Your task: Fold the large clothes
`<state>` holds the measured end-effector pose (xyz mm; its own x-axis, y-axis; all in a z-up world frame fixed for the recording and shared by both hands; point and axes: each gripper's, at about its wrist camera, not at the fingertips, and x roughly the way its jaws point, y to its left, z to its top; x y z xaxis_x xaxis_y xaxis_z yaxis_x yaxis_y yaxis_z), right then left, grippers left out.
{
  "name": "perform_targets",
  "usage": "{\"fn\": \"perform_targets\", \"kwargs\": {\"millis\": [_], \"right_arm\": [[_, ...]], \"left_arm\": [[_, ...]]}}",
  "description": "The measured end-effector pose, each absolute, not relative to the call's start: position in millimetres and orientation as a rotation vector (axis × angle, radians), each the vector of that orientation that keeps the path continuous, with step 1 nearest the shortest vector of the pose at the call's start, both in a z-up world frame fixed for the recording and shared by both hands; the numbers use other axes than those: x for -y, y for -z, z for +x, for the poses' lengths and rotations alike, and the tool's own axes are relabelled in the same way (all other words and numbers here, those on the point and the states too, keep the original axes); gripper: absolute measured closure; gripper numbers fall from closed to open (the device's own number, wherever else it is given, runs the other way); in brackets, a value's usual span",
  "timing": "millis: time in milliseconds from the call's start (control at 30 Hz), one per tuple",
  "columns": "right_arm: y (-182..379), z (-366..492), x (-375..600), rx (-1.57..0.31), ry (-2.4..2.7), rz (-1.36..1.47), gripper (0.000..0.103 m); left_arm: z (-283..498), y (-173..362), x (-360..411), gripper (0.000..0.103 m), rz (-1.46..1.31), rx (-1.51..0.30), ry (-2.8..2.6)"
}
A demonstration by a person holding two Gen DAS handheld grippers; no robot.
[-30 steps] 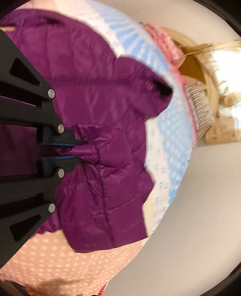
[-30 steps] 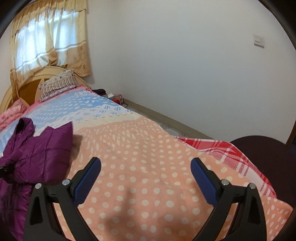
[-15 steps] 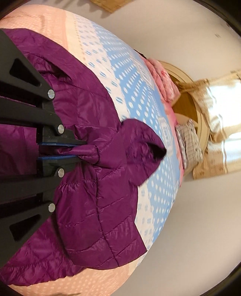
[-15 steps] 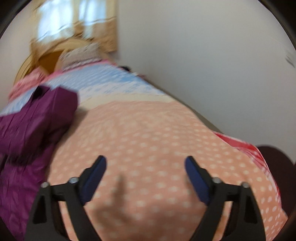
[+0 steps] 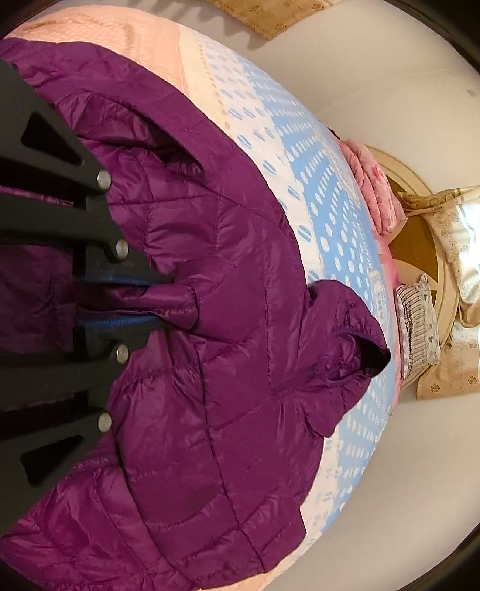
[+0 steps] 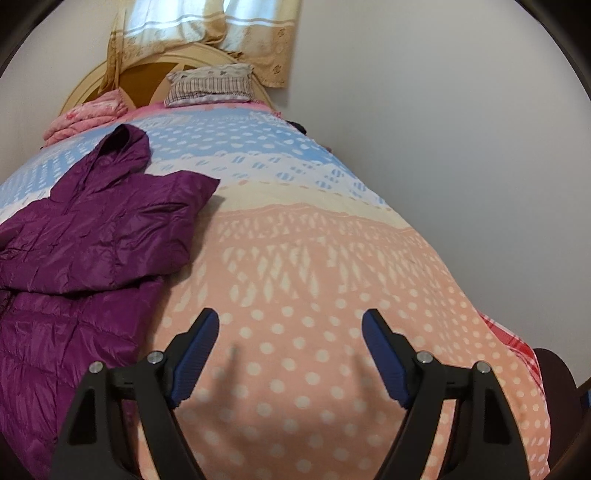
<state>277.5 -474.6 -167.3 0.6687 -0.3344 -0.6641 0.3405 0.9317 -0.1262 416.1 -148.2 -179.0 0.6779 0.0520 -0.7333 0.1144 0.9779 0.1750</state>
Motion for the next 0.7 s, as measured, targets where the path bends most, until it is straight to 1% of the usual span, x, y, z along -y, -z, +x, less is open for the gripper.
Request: {"fn": "perform_targets", "kwargs": {"millis": [33,67,100,167,200,233,400,567,700], "right_arm": [[166.4,279.4,471.6,-0.745,0.377,0.004,0.021],[164.6,281.6,468.6,-0.740,0.372,-0.002,0.021],[162.6,284.1,465.6,-0.734,0.362,-0.005,0.021],[158.9,290.9,460.0,-0.731,0.347,-0.006,0.021],[156.9,295.8,457.4,-0.728,0.333,0.000,0.022],[154.3,301.2,454.6,-0.722,0.321,0.009,0.029],[143.8,330.8,444.9,-0.690,0.213,0.140,0.049],[149.1,367.9,417.0,-0.721,0.132,0.152,0.050],[185.3,396.8,400.2,-0.840,0.109,0.117,0.050]], "left_arm": [[414.9,177.6,148.0,0.075,0.224,-0.811,0.022],[412.6,174.5,147.9,0.056,0.238,-0.784,-0.002],[410.7,171.2,147.4,0.034,0.245,-0.757,-0.022],[406.9,163.8,146.6,0.015,0.251,-0.693,-0.054],[405.3,160.8,146.6,0.014,0.255,-0.663,-0.066],[405.3,159.4,147.1,0.013,0.255,-0.654,-0.066],[420.9,170.8,142.2,0.013,0.251,-0.716,-0.130],[433.5,196.4,137.2,0.013,0.255,-0.795,-0.159],[438.2,211.2,137.2,0.013,0.253,-0.825,-0.149]]}}
